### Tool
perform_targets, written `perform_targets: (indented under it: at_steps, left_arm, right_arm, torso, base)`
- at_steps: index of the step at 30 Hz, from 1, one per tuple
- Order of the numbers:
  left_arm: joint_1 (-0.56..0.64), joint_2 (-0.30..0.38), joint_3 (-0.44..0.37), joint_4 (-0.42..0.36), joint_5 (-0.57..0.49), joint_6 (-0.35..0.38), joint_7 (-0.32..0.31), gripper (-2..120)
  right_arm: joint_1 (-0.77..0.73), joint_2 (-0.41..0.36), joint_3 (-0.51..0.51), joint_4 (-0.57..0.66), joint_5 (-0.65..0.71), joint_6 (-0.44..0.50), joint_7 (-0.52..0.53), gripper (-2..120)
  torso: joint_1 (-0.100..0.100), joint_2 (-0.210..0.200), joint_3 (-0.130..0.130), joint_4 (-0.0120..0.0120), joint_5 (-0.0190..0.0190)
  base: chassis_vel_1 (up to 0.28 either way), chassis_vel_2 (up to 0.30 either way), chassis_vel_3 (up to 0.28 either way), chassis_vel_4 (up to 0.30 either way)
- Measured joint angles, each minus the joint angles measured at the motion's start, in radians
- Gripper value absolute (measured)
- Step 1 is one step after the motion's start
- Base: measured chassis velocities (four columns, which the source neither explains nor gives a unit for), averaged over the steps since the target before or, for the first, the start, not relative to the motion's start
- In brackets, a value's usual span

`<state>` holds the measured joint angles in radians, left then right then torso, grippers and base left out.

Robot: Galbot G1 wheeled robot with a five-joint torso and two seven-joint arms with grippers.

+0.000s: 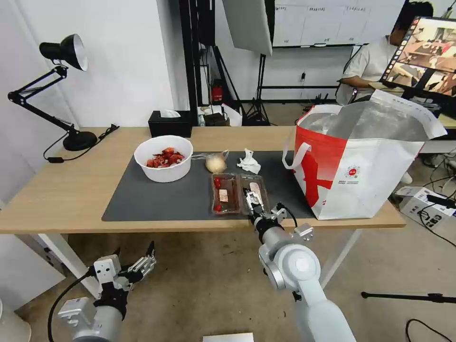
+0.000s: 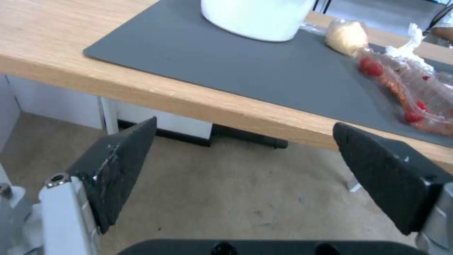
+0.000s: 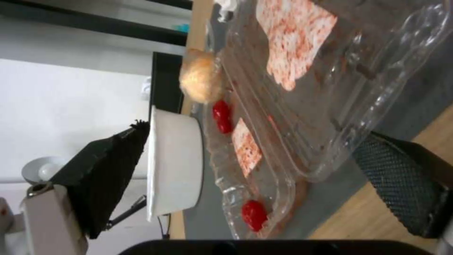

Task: Pick up the trash from the table and place it into the takeout bag.

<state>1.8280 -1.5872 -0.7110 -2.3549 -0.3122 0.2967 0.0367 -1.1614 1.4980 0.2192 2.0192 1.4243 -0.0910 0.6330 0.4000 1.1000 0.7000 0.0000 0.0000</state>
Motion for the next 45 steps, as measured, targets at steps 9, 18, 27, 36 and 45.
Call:
perform_targets:
  at_steps: [9,18,27,36,45]
  left_arm:
    - [0.001,0.003,-0.002,-0.003,-0.002,-0.002,0.0,100]
    - [0.001,0.004,-0.003,-0.004,-0.004,-0.02,0.002,100]
    - [0.005,0.003,-0.005,-0.002,-0.009,-0.027,0.005,100]
    - [0.01,0.003,-0.01,-0.006,-0.009,-0.028,0.005,100]
    - [0.017,0.002,-0.017,-0.013,-0.009,-0.029,0.006,100]
  right_arm:
    - [0.013,-0.012,0.0,0.014,-0.069,-0.005,-0.032,100]
    - [0.023,-0.034,-0.001,0.041,-0.125,-0.026,-0.048,100]
    - [0.05,-0.056,-0.005,0.044,-0.159,-0.048,-0.071,100]
    - [0.076,-0.059,-0.019,0.034,-0.168,-0.066,-0.087,100]
    - [0.119,-0.039,-0.048,-0.002,-0.159,-0.112,-0.107,100]
  torso:
    - [0.0,0.0,0.0,0.0,0.0]
    - [0.0,0.0,0.0,0.0,0.0]
    - [0.0,0.0,0.0,0.0,0.0]
    - [0.0,0.0,0.0,0.0,0.0]
    - [0.0,0.0,0.0,-0.0001,-0.0002]
  base:
    - [0.0,0.0,0.0,0.0]
    - [0.0,0.0,0.0,0.0]
    - [0.0,0.0,0.0,0.0]
    - [0.0,0.0,0.0,0.0]
    - [0.0,0.0,0.0,0.0]
